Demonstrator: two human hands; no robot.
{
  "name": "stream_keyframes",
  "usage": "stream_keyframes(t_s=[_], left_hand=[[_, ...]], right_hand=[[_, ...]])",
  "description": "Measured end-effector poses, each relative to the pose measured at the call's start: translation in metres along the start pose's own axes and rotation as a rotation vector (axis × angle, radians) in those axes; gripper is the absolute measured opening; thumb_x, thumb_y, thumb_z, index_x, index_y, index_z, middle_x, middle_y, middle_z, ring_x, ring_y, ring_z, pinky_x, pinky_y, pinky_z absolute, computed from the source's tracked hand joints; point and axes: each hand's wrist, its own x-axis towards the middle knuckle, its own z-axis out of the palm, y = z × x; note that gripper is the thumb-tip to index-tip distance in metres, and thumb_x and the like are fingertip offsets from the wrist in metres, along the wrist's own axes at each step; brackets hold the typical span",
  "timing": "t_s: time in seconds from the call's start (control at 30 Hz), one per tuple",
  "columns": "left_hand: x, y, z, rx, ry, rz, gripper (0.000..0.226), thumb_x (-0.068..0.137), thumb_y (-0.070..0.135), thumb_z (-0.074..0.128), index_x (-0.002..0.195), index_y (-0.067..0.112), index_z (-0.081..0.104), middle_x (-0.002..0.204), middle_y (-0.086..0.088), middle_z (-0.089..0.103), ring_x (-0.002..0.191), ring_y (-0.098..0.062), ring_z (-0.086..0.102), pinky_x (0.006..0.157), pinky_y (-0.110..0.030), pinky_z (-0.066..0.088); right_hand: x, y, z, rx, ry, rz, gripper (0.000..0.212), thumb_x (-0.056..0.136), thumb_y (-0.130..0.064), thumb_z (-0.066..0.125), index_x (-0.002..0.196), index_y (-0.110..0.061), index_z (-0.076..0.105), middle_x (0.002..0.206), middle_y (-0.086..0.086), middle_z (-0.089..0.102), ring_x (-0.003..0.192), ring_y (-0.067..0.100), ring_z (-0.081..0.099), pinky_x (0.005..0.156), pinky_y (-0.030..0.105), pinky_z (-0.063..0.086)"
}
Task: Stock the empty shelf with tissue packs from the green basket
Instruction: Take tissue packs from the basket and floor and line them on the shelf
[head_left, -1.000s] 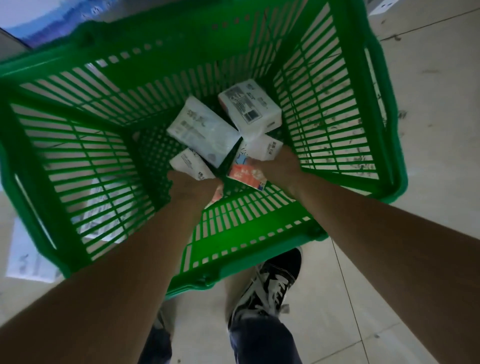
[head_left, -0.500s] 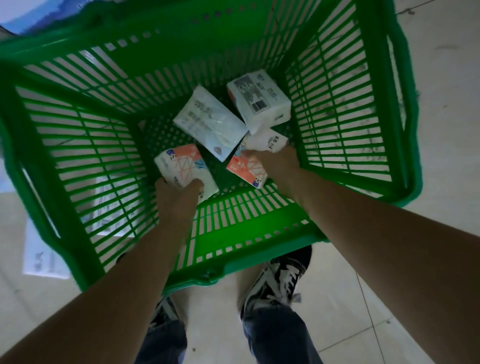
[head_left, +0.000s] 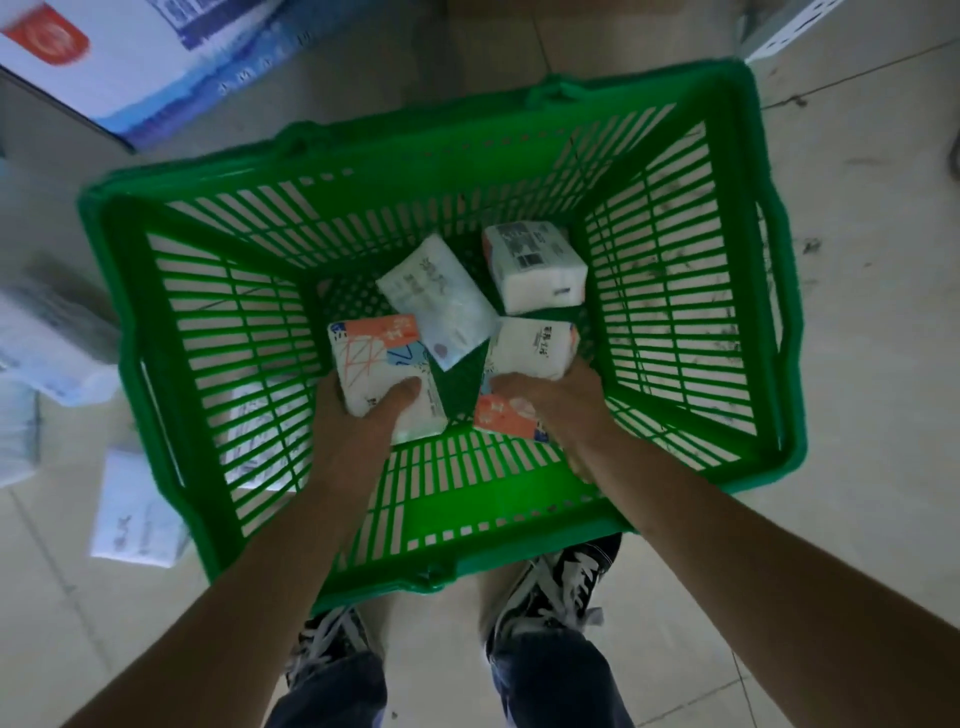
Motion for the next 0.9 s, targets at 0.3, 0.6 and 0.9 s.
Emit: stream_keyframes(t_s=[0.3,0.6,0.9], left_hand=[[-0.049,0.036,-0.016,-0.003,-0.127,0.012,0.085,0.052,0.028,0.100,0.130,0.025,0.064,0.113,0.007,0.080,0.102,-0.014,0.077,0.093,-0.040,0.061],[-0.147,0.136,-0.056,0.017,-0.219,0.127,0.084,0.045,0.038,0.096,0.123,0.026,0.066,0.109,0.006,0.082,0.096,-0.014,0.079,0.092,-0.046,0.062],[-0.281,0.243,-0.111,0.087,-0.272,0.228,0.073,0.069,0.010,0.096,0.132,0.016,0.062,0.119,-0.002,0.079,0.108,-0.023,0.076,0.099,-0.053,0.059]], right_hand=[[-0.069,-0.037,-0.005,-0.071,-0.273,-0.211,0.033,0.077,0.004,0.084,0.104,-0.014,0.076,0.090,-0.004,0.084,0.079,0.006,0.080,0.064,0.014,0.059],[-0.175,-0.131,-0.021,-0.203,-0.302,-0.343,0.039,0.072,-0.005,0.090,0.107,-0.017,0.076,0.097,-0.002,0.084,0.087,0.014,0.081,0.069,0.022,0.063],[-0.335,-0.208,-0.036,-0.150,-0.275,-0.388,0.044,0.069,-0.013,0.090,0.111,-0.016,0.077,0.101,0.002,0.084,0.092,0.022,0.080,0.078,0.034,0.063]])
